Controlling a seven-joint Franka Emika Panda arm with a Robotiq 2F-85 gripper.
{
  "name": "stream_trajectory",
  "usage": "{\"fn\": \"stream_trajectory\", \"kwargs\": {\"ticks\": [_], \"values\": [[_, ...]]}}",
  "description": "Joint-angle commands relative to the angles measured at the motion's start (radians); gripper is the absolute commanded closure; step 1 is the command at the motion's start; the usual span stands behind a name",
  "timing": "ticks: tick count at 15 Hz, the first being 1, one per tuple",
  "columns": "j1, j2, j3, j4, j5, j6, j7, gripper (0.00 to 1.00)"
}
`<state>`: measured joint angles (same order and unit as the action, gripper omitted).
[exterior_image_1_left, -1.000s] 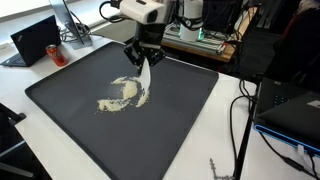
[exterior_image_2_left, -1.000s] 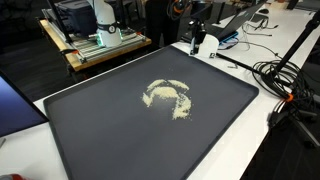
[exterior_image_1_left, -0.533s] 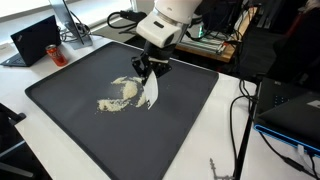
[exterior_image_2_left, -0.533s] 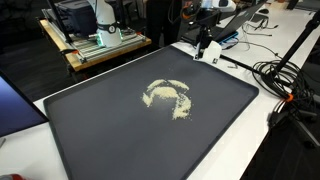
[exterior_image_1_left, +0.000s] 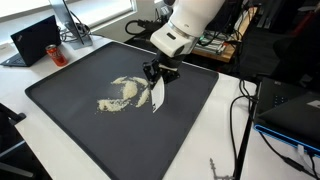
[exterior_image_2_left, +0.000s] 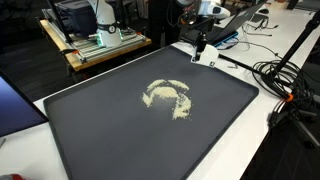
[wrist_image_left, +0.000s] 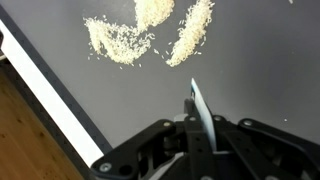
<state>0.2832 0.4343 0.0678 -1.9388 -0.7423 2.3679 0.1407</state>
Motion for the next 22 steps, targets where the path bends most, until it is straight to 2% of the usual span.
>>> {"fn": "stream_trajectory", "kwargs": {"ticks": [1, 4, 7, 9, 12, 16, 19, 22], "values": [[0.002, -0.007, -0.016, -0.074, -0.024, 0.066, 0.129, 0.99], [-0.017, -0.002, -0.016, -0.099, 0.009, 0.168, 0.177, 0.99], [-0.057, -0.006, -0.014, -0.104, 0.070, 0.247, 0.123, 0.99], [-0.119, -0.018, 0.003, -0.117, 0.165, 0.283, 0.022, 0.99], [-0.207, -0.029, 0.034, -0.110, 0.368, 0.286, -0.192, 0.99], [-0.342, -0.060, 0.100, -0.072, 0.624, 0.236, -0.469, 0.99], [-0.414, -0.082, 0.128, -0.035, 0.771, 0.201, -0.605, 0.99], [-0.441, -0.099, 0.104, -0.006, 0.839, 0.162, -0.640, 0.99]]}}
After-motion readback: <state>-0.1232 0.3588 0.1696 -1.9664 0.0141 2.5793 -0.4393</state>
